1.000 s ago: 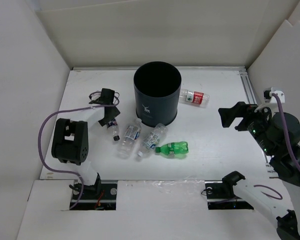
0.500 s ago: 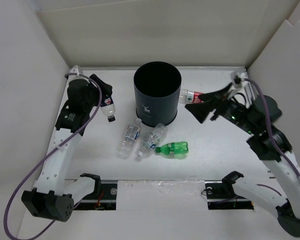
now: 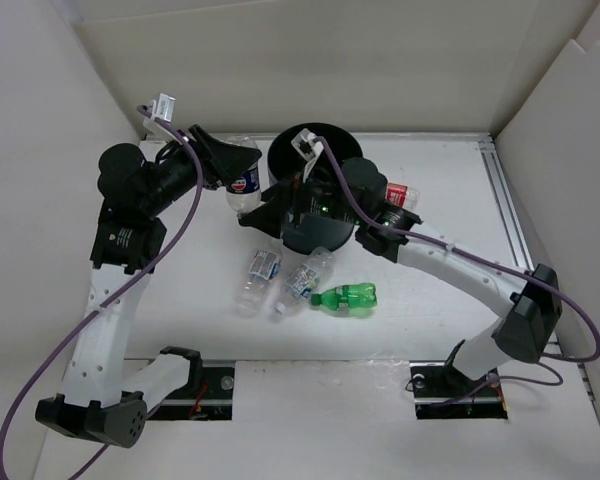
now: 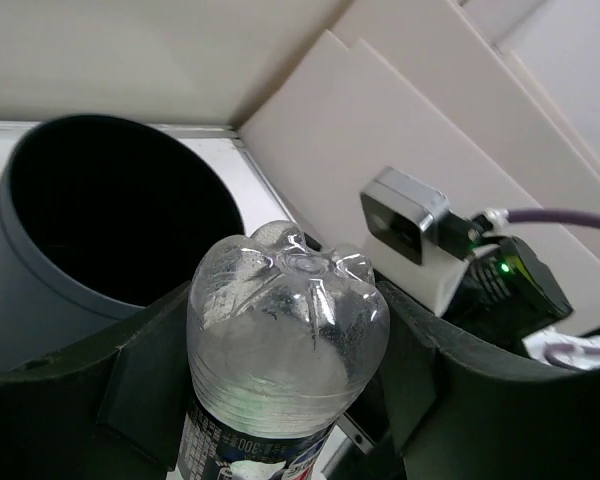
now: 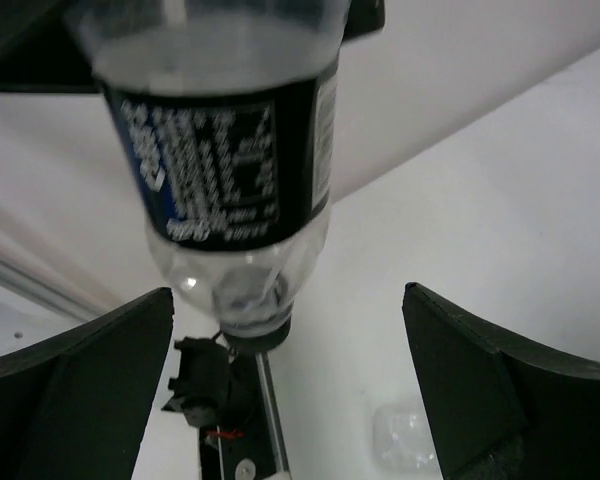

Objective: Put the plastic bottles in the bin

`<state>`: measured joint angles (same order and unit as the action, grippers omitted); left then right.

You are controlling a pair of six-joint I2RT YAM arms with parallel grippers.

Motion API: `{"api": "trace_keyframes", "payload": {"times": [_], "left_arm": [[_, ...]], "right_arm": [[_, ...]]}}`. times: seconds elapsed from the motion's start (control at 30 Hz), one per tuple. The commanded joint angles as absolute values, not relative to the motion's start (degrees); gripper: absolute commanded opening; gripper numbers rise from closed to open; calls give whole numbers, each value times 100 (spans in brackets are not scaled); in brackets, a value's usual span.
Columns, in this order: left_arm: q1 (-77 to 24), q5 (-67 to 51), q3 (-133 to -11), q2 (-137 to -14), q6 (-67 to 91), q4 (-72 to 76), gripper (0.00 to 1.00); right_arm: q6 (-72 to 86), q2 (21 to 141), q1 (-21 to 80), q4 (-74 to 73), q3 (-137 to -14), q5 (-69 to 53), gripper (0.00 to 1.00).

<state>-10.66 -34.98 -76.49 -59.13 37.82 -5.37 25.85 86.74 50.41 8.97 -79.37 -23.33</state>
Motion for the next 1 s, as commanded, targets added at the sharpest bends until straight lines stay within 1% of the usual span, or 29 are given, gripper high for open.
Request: {"api": "trace_keyframes", "payload": {"times": [0.0,0.2,0.3,0.33,0.37,0.4,0.43,0.47,0.5,0.53,0.57,0.6,0.63,0.67,0.73,0.87,0.9,0.97], "left_arm": [[-1055,-4157,-7910,-5766,4078,9,0],[-1055,-4465,-7656,-5651,4474,431,0],[-1055,-4334,-7594,-5651,4413,431,0],[-1055,-4333,-7542,-5651,4412,431,0],[-1055,-4333,-7541,-5651,4412,431,0],[-1055,-4333,-7541,-5712,4412,431,0],[-1055,-4333,-7541,-5791,4360,431,0],[-1055,-4333,-7489,-5792,4359,431,9],[-1055,-4281,-7488,-5853,4307,431,24],[-1055,-4063,-7488,-5854,4307,344,42],[-1055,-3913,-7540,-5854,4107,256,59],[-1055,-3728,-7541,-5854,4026,159,100],[-1055,-3518,-7732,-5854,3947,-85,100],[-1055,-2985,-7839,-5854,3859,-210,100],[-1055,-2351,-7988,-5784,3806,-351,100],[-1055,-1750,-8060,-5643,3806,-492,100],[-1055,-1671,-7973,-5643,3806,-492,100],[-1055,-1670,-7710,-5573,3674,-545,100]], "right_arm": [[2768,8727,5036,2371,-8402,-2654,100],[2953,9325,5036,2689,-8736,-2531,100],[3120,9501,5036,2935,-8894,-2637,94],[3190,9579,5036,3031,-8895,-2706,81],[3190,9580,5036,3032,-8947,-2707,72],[3190,9632,5036,3032,-8947,-2707,58],[3190,9633,5036,3032,-8947,-2577,36],[3190,9633,5036,3032,-8947,-2506,15],[3190,9633,5036,3032,-8947,-2505,9],[3112,9572,4967,2945,-8947,-2444,3],[2963,9571,4853,2649,-8947,-2356,2],[2884,9571,4773,2472,-9026,-2295,2],[2796,9571,4694,2304,-9087,-2233,2],[2708,9519,4606,2146,-9088,-2111,2],[2392,9519,4316,1707,-9141,-1813,2],[2119,9588,3842,942,-9430,-1390,2],[2031,9589,3780,758,-9518,-1110,2],[1680,9772,3674,327,-9746,-836,5]]}}
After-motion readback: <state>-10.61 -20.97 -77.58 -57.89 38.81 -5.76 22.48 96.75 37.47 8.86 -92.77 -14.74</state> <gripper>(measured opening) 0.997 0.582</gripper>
